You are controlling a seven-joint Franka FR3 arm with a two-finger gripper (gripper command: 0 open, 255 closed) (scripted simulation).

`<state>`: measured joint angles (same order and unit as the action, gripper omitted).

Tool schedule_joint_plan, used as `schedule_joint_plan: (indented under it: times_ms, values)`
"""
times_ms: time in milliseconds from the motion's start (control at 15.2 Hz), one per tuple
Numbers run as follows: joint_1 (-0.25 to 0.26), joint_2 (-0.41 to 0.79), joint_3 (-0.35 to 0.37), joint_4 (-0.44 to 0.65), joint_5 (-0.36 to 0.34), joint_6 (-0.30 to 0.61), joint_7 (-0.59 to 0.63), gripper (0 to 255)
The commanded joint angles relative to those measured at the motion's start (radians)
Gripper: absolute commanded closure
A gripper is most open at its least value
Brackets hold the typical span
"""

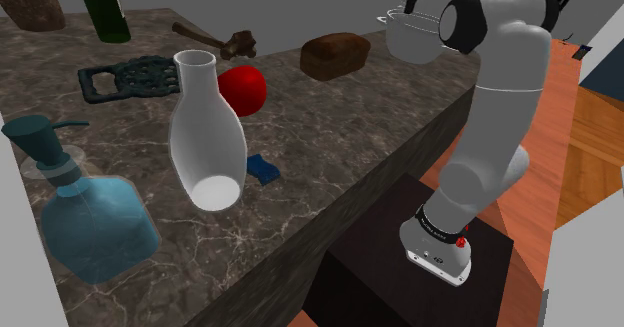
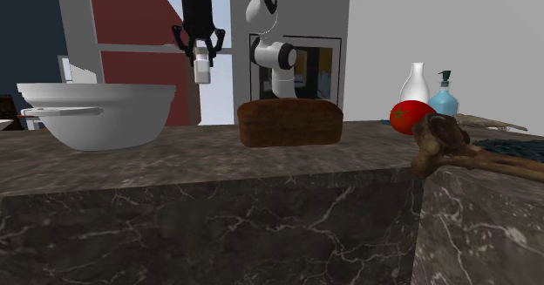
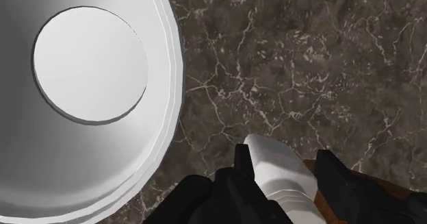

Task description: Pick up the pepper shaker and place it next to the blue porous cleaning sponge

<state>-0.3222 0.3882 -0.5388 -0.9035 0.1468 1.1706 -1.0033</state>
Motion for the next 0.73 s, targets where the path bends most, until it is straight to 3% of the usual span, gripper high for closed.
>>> schedule_joint_plan:
  times_ms: [0, 264, 660]
  values:
    - [0.041, -0.054, 0.0, -0.069, -0.027, 0.018, 0.021, 255]
    - [0.182, -0.264, 0.022, -0.341, -0.131, 0.098, 0.129, 255]
    - [0.286, -0.502, 0.114, -0.6, -0.225, 0.139, 0.309, 255]
